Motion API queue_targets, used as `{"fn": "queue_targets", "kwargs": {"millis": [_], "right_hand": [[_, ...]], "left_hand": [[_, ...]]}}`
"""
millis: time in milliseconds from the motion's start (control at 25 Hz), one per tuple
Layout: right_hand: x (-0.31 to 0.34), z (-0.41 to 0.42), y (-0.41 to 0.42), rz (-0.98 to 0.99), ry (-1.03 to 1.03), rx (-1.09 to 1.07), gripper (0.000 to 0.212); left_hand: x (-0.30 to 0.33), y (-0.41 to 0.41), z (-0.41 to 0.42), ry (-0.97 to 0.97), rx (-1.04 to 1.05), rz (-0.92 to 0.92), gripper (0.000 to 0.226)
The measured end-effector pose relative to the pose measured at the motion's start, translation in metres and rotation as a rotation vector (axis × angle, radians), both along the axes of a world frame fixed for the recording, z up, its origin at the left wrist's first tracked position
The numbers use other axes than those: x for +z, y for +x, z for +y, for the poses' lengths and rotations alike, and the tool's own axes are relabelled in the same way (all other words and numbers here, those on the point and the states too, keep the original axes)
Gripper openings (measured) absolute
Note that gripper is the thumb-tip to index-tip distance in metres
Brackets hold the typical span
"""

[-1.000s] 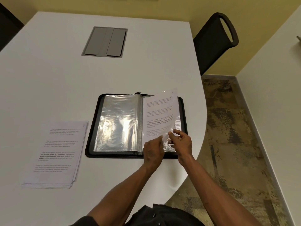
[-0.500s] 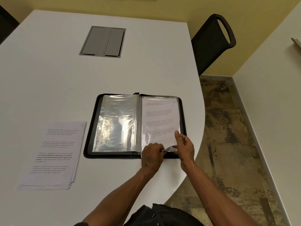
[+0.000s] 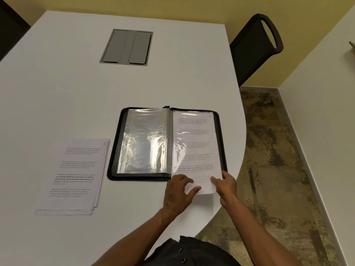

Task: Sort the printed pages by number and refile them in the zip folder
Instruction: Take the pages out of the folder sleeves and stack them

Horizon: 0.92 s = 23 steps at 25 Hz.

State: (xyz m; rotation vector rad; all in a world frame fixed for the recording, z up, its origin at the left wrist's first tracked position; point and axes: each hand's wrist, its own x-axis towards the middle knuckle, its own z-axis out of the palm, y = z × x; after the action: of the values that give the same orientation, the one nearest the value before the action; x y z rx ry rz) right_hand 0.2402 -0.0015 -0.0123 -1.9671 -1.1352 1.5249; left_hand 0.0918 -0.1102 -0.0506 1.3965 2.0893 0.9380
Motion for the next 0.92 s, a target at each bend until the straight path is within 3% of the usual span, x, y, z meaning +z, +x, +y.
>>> {"fn": "queue_targets", "kwargs": {"millis": [80,160,280,360,440,560,760,920], "right_hand": [[0.003,-0.011,0.002,0.087,-0.052,-0.053,0.036],[0.011,-0.026,0.005,0.165,-0.088,-0.099,0.04],[0.022,-0.051,0.014,0.181,-0.089,-0.108,0.04],[0.031,-0.069,0.017,0.19,-0.09,-0.136,0.04],[0.041,-0.086,0.019,0.216,-0.097,-0.178,0.036],[0.054,-0.111,0.019,0.223,-0.111,-0.209,0.03],[0.067,-0.148,0.023,0.2,-0.154,-0.206,0.027],[0.084,-0.163,0.022,0.328,-0.202,-0.229,0.024]], "left_hand": [[-0.001,-0.018,-0.006,-0.028,0.112,-0.011,0.037],[0.001,-0.034,-0.012,-0.201,0.184,-0.138,0.04],[0.01,-0.049,-0.02,-0.528,0.18,-0.6,0.059],[0.016,-0.051,-0.028,-0.592,0.174,-0.879,0.066],[0.018,-0.05,-0.035,-0.572,0.179,-1.019,0.063],[0.016,-0.055,-0.047,-0.508,0.204,-1.101,0.056],[0.028,-0.073,-0.068,-0.492,0.094,-1.066,0.075],[0.044,-0.083,-0.087,-0.435,0.039,-1.032,0.064]]}}
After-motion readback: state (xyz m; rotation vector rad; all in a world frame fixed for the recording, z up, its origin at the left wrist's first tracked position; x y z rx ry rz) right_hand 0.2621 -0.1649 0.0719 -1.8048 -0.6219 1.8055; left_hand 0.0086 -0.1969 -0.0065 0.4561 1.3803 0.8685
